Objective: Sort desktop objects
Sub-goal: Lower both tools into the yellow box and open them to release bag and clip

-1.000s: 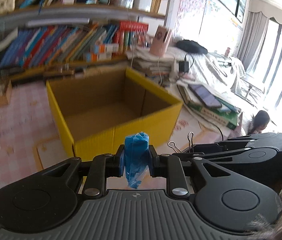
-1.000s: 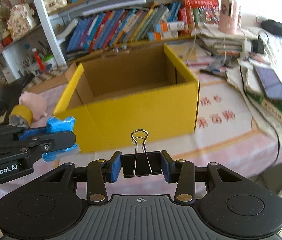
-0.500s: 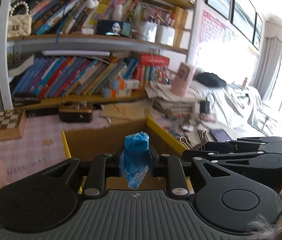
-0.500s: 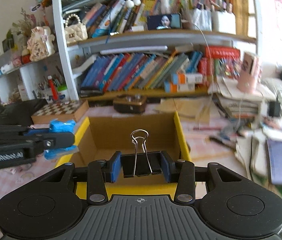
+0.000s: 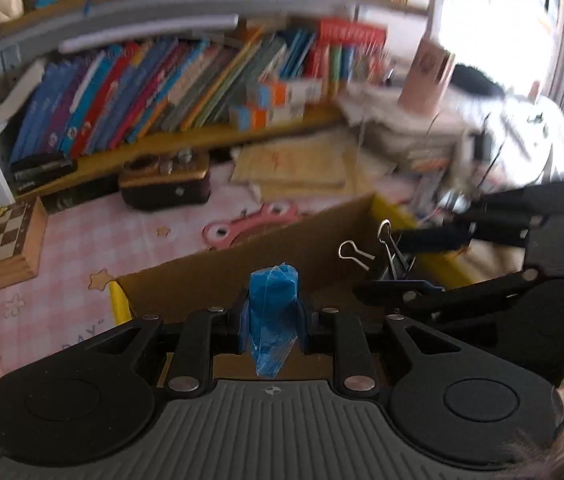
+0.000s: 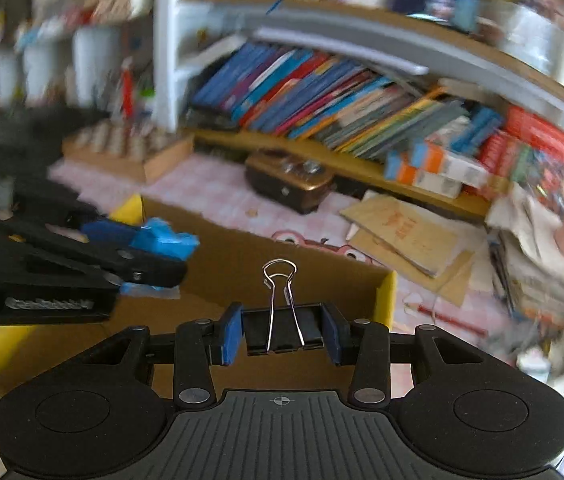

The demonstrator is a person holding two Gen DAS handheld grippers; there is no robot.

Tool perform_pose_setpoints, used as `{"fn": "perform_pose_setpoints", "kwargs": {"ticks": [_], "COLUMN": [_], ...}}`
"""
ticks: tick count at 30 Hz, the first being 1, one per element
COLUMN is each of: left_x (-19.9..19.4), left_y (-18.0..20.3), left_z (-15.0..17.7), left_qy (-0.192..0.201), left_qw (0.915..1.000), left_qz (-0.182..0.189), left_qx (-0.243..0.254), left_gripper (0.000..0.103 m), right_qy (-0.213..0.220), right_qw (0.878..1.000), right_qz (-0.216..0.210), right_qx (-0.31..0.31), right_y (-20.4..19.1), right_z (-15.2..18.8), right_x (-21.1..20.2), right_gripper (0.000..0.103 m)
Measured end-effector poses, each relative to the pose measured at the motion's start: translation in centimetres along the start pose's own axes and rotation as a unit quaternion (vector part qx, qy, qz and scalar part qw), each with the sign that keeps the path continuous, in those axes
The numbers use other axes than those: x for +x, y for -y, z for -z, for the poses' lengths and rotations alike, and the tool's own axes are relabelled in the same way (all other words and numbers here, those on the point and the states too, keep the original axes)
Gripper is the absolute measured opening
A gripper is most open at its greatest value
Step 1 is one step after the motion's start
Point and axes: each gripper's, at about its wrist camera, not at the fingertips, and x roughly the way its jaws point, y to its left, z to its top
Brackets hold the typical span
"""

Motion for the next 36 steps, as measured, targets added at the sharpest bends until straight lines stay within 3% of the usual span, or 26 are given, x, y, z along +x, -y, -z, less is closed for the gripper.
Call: {"fn": "perform_pose_setpoints", "kwargs": {"ticks": [3, 10, 14, 24, 27, 29, 34, 36], "left_x": [2.4, 5.8, 6.3, 6.5, 6.3, 6.0, 4.7, 3.9], "left_y": [-0.5, -0.1, -0.4, -1.0, -1.1, -0.6, -0.3, -0.6], "left_z": [-0.1, 0.1, 0.3, 0.4, 0.4, 0.4, 0.2, 0.1], "left_qy": [-0.037, -0.097, -0.113, -0.12, -0.116, -0.11, -0.076, -0.062], "left_qw": [0.9992, 0.9941, 0.9922, 0.9918, 0.9926, 0.9931, 0.9958, 0.997], "left_qz": [-0.012, -0.032, -0.041, -0.04, -0.032, -0.027, -0.04, -0.04], "left_qx": [-0.001, 0.037, 0.034, 0.019, 0.019, 0.031, 0.034, 0.024], "left_gripper": [0.02, 0.02, 0.02, 0.023, 0.031, 0.044, 0.066, 0.066], "right_qy": [-0.044, -0.088, -0.113, -0.113, -0.108, -0.099, -0.082, -0.069], "right_qw": [0.996, 0.984, 0.98, 0.981, 0.983, 0.985, 0.987, 0.991], "right_qz": [-0.009, -0.013, -0.015, -0.035, -0.035, -0.036, -0.027, -0.022], "right_qx": [-0.076, -0.156, -0.16, -0.151, -0.145, -0.139, -0.133, -0.11], "right_y": [-1.1, -2.5, -2.3, -2.3, -2.1, -1.9, -1.2, -0.4], "right_z": [-0.5, -0.2, 0.8, 0.3, 0.2, 0.0, 0.0, -0.2], "right_x": [2.5, 5.8, 7.0, 7.0, 6.8, 6.7, 5.8, 5.1], "right_gripper": [0.041, 0.04, 0.04, 0.041, 0.041, 0.042, 0.048, 0.05]}}
